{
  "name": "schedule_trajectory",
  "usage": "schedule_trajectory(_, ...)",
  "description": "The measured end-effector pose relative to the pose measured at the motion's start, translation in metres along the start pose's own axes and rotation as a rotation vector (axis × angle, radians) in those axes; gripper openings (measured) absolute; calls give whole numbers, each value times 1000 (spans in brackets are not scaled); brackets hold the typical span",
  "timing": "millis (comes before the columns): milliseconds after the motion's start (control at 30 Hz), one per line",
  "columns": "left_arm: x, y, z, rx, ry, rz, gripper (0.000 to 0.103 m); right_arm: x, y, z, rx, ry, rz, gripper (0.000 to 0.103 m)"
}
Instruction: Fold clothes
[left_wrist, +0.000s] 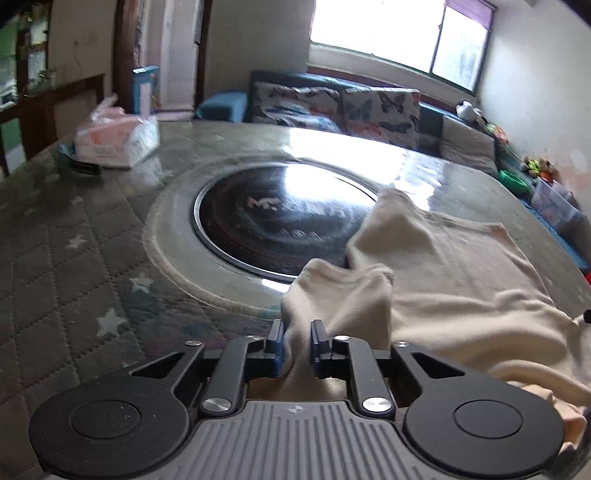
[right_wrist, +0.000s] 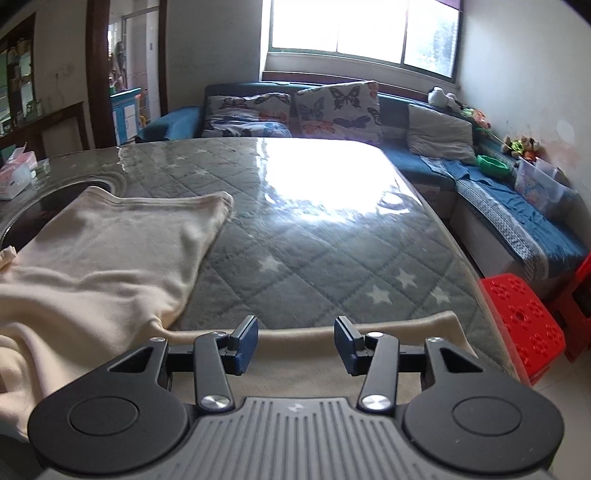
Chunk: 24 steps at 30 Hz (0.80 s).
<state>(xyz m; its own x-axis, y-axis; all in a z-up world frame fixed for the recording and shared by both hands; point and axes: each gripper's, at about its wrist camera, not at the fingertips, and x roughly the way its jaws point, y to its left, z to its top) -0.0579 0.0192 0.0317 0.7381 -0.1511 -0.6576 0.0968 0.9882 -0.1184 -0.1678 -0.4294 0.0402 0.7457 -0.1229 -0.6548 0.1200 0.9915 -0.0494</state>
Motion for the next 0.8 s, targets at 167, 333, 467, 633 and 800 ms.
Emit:
schedule_trajectory(167, -19, 12, -1, -111, -94, 138, 15, 6, 7, 16, -29, -3, 41, 46)
schedule_trajectory(333, -27, 26, -5, -225, -86, 237, 20, 20, 17, 33, -50, -2, 81, 46)
schedule_trajectory(467, -32, 38, -9, -312, -73, 311, 34, 36, 30, 47, -55, 1, 131, 46)
schedule_trajectory(633, -36, 43, -1, -306, -91, 317, 36, 52, 50, 63, -71, 5, 191, 45)
schedule_trajectory(800, -34, 36, 10, -238, -101, 271, 39, 73, 68, 76, -81, 30, 232, 43)
